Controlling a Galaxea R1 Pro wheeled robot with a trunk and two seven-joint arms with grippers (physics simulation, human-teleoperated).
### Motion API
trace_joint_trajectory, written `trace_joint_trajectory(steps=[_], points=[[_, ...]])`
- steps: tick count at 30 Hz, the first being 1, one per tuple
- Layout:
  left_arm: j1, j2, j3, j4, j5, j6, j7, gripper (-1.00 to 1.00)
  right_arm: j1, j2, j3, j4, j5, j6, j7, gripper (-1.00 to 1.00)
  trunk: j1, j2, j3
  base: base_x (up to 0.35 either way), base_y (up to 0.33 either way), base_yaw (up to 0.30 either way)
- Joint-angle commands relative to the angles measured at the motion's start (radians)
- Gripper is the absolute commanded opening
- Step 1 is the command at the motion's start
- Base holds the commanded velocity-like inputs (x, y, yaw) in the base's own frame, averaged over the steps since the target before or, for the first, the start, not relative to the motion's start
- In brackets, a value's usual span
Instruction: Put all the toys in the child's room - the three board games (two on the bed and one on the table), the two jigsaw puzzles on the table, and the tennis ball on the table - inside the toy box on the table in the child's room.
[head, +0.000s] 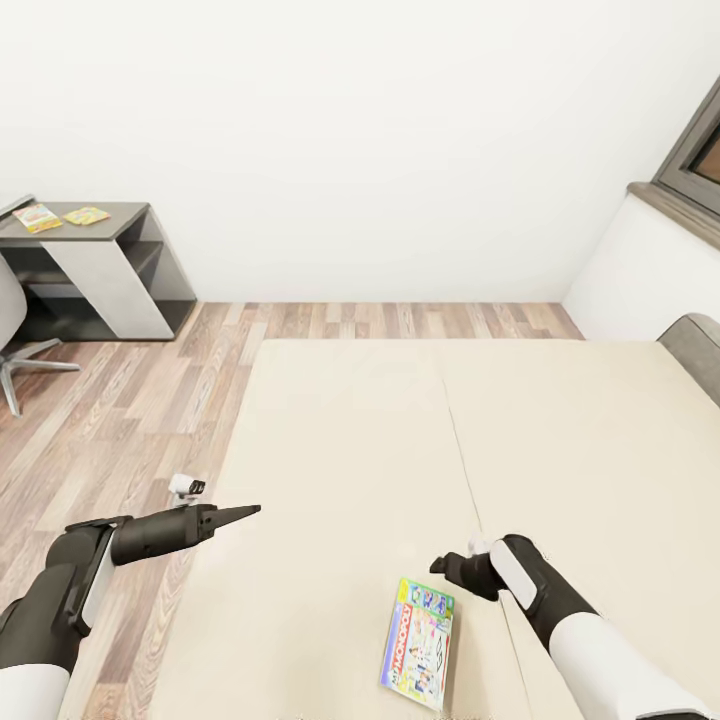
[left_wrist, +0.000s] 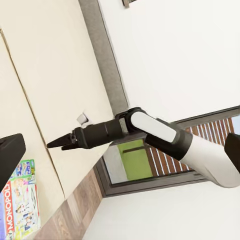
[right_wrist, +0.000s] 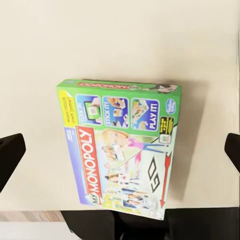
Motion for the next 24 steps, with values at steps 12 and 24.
trace_joint_trajectory(steps=[12,24], points=[[0.000,0.000,0.000,0.000,-0.002,0.011,-0.002,1.00,-0.002,0.003,0.143,0.083,-0.012,-0.096,-0.009,1.00,0.000,-0.001,-0.021,0.000,0.000,-0.058],[-0.001,-0.003,-0.008,0.000,-0.012,0.011,0.000,1.00,-0.002,0.004,0.143,0.086,-0.016,-0.097,-0.009,1.00,0.000,-0.001,-0.041,0.000,0.000,-0.070]])
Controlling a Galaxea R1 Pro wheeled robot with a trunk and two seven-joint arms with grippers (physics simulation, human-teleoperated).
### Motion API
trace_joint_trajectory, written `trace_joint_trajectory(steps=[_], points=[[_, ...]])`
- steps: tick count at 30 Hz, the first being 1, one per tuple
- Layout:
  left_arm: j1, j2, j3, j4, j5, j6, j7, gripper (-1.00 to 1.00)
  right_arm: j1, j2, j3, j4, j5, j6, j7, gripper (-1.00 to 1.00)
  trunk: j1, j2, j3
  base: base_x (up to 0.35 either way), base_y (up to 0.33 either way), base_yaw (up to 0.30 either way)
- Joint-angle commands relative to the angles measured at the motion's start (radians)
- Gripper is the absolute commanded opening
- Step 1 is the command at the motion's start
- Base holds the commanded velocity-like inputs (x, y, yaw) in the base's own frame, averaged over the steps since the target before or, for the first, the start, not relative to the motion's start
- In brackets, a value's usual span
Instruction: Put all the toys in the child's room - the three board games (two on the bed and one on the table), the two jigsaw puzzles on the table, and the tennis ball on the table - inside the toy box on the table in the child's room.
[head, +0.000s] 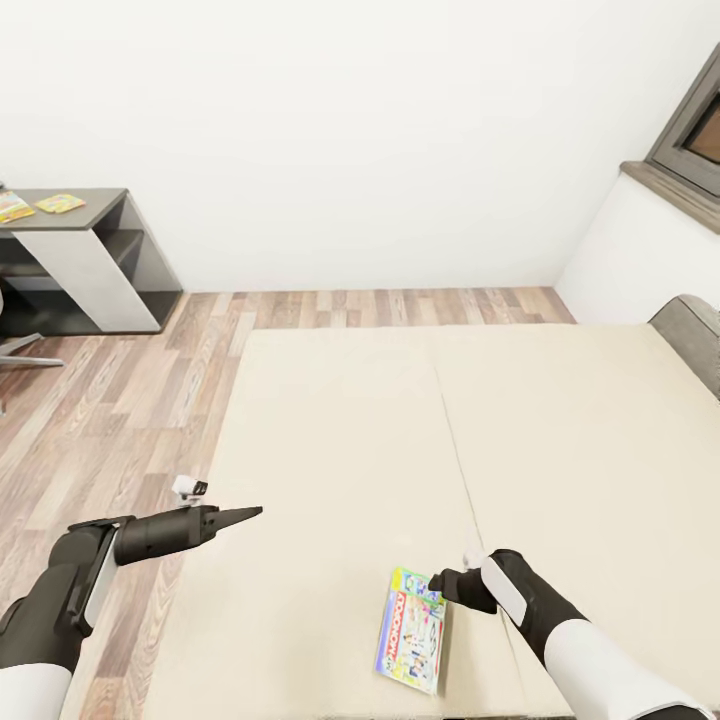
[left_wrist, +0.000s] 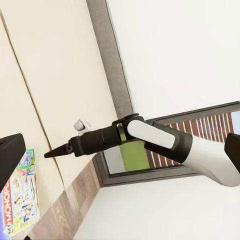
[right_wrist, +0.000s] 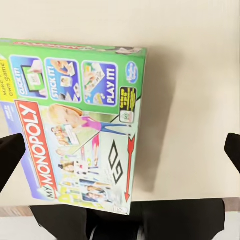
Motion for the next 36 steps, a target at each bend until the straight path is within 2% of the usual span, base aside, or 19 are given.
trace_joint_trajectory(steps=[1,6,16,26,36], points=[[0.000,0.000,0.000,0.000,-0.001,0.011,-0.004,1.00,0.000,-0.001,0.007,-0.002,-0.011,0.003,-0.008,1.00,0.000,-0.001,-0.003,0.000,0.000,-0.070],[-0.001,0.000,-0.001,0.000,-0.001,0.011,-0.004,1.00,0.000,-0.001,0.007,-0.004,-0.015,0.004,0.008,1.00,0.000,-0.001,-0.011,0.000,0.000,-0.070],[-0.001,0.000,0.000,0.000,-0.001,0.011,-0.001,1.00,-0.002,-0.001,0.009,-0.009,-0.008,0.005,0.132,1.00,0.000,-0.001,-0.028,0.000,0.000,-0.069],[-0.001,0.000,0.000,0.000,-0.001,0.011,0.045,1.00,-0.003,-0.003,0.009,-0.010,-0.007,0.006,0.146,1.00,0.000,-0.001,-0.044,0.000,0.000,-0.035],[-0.001,-0.002,0.002,0.000,-0.001,0.011,0.050,1.00,-0.004,-0.004,0.009,-0.011,-0.008,0.007,0.148,1.00,0.000,-0.001,-0.061,0.000,0.000,-0.001]])
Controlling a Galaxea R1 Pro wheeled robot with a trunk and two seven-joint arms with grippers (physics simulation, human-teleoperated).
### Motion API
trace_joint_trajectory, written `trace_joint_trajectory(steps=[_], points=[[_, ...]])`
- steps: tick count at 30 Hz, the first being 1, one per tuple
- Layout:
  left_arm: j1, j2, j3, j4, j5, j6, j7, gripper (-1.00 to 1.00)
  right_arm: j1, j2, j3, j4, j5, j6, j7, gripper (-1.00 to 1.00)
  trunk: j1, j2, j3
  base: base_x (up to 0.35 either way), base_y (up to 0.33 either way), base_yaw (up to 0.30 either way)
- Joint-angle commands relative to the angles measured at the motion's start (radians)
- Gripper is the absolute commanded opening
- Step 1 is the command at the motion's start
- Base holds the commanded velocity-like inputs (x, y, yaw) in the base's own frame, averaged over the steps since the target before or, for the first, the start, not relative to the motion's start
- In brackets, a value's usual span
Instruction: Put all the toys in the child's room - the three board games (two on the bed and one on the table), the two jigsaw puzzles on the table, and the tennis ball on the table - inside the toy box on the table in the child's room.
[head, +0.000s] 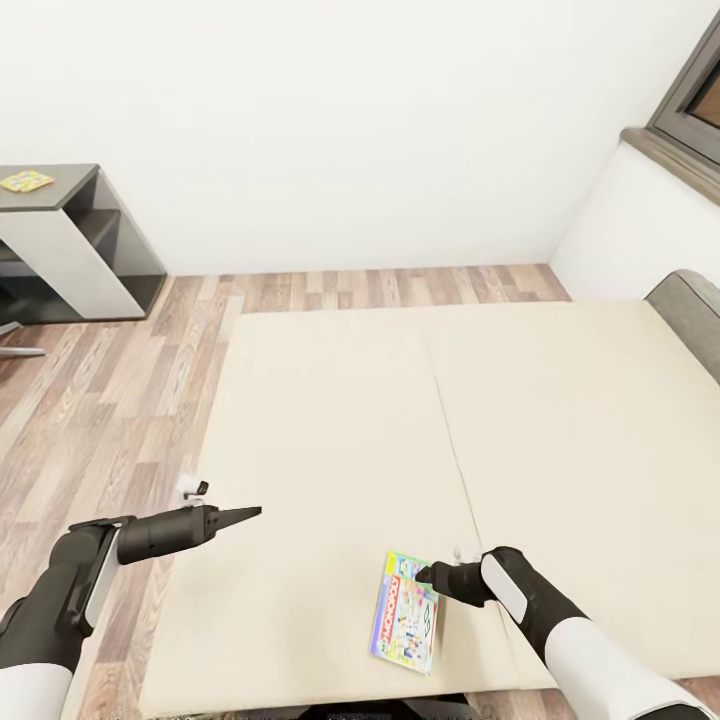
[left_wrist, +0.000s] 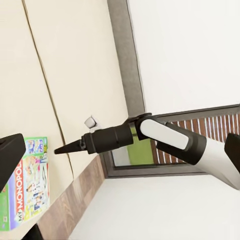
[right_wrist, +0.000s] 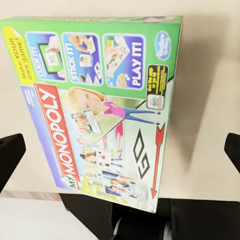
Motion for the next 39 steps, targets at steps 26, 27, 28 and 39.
trace_joint_trajectory(steps=[26,27,28,39], points=[[0.005,0.016,0.004,-0.057,0.015,0.018,-0.065,1.00,0.000,-0.001,0.007,-0.030,0.008,0.002,0.147,1.00,0.000,-0.001,-0.044,0.000,0.000,0.000],[0.005,0.016,0.004,-0.057,0.015,0.018,-0.065,1.00,0.000,-0.001,0.007,-0.030,0.008,0.002,0.147,1.00,0.000,-0.001,-0.046,0.000,0.000,0.000],[0.005,0.016,0.004,-0.057,0.015,0.017,-0.065,1.00,0.000,-0.001,0.007,-0.030,0.008,0.002,0.147,1.00,0.000,-0.001,-0.047,0.000,0.000,0.000],[0.005,0.016,0.004,-0.056,0.014,0.016,-0.065,1.00,0.000,-0.006,0.007,-0.030,0.008,-0.002,0.147,1.00,0.000,-0.001,-0.063,0.000,0.000,0.000]])
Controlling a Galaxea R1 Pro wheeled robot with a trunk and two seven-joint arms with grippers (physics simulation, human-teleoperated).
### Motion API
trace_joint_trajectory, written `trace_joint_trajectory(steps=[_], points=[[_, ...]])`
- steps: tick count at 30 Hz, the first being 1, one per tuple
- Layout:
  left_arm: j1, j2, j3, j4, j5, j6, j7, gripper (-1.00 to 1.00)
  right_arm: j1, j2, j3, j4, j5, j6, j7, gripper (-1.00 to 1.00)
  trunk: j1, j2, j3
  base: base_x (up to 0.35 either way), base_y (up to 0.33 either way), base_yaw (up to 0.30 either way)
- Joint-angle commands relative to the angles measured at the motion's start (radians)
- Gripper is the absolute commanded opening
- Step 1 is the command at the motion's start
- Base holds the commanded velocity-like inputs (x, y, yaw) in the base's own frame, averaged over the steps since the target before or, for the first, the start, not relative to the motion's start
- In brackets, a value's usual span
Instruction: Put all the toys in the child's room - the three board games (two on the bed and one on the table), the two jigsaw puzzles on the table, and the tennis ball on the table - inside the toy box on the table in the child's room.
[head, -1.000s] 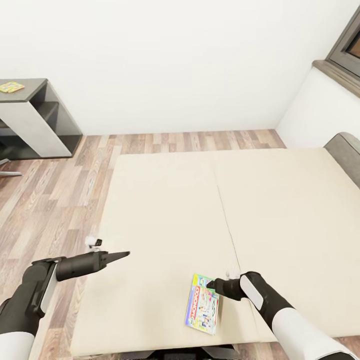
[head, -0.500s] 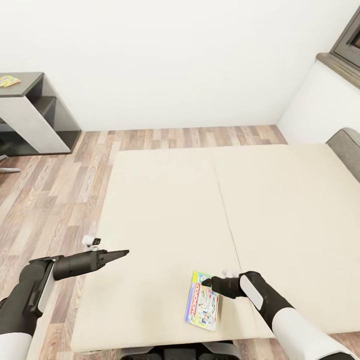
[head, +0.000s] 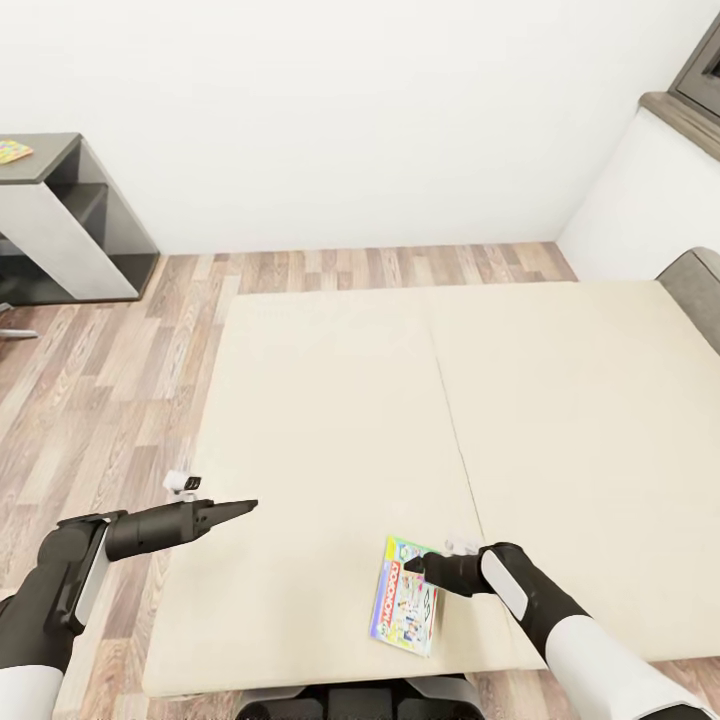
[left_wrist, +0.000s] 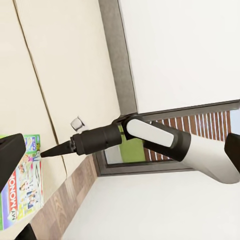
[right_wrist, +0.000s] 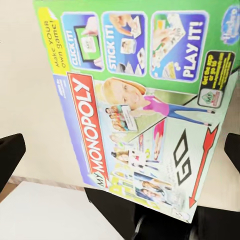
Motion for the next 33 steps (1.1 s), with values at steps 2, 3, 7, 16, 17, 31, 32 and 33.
trace_joint_trajectory(steps=[2,3,7,16,17,31,32,33], points=[[0.000,0.000,0.000,0.000,-0.001,0.011,-0.004,1.00,0.000,0.002,0.005,-0.001,0.003,-0.001,0.002,1.00,0.000,-0.001,-0.002,0.000,0.000,0.000],[0.000,0.000,0.000,0.000,-0.001,0.011,-0.004,1.00,0.000,0.002,0.005,-0.001,0.003,-0.002,0.001,1.00,0.000,-0.001,-0.002,0.000,0.000,0.000],[0.000,0.000,0.000,0.000,-0.001,0.011,-0.004,1.00,0.000,0.004,0.006,-0.001,0.003,-0.005,-0.002,1.00,0.000,-0.001,-0.002,0.000,0.000,0.000],[0.000,0.000,0.000,0.001,-0.002,0.010,-0.004,1.00,0.000,0.005,0.005,-0.001,0.003,-0.008,-0.003,1.00,0.000,-0.001,-0.002,0.000,0.000,0.000],[0.000,0.000,0.000,0.001,-0.003,0.010,-0.004,1.00,0.000,0.005,0.005,-0.001,0.003,-0.010,-0.004,1.00,0.000,-0.001,-0.002,0.000,0.000,0.000],[0.000,0.000,-0.001,0.003,-0.002,0.007,-0.004,1.00,-0.021,-0.010,0.003,-0.011,0.003,-0.031,-0.007,1.00,0.000,-0.001,-0.002,0.000,0.000,0.000],[0.000,0.000,-0.002,0.003,-0.002,0.007,-0.004,1.00,-0.022,-0.011,0.003,-0.012,0.003,-0.031,-0.008,1.00,0.000,-0.001,-0.002,0.000,0.000,0.000],[0.000,0.000,-0.002,0.003,-0.003,0.007,-0.004,1.00,-0.022,-0.011,0.003,-0.012,0.003,-0.031,-0.008,1.00,0.000,-0.001,-0.002,0.000,0.000,0.000]])
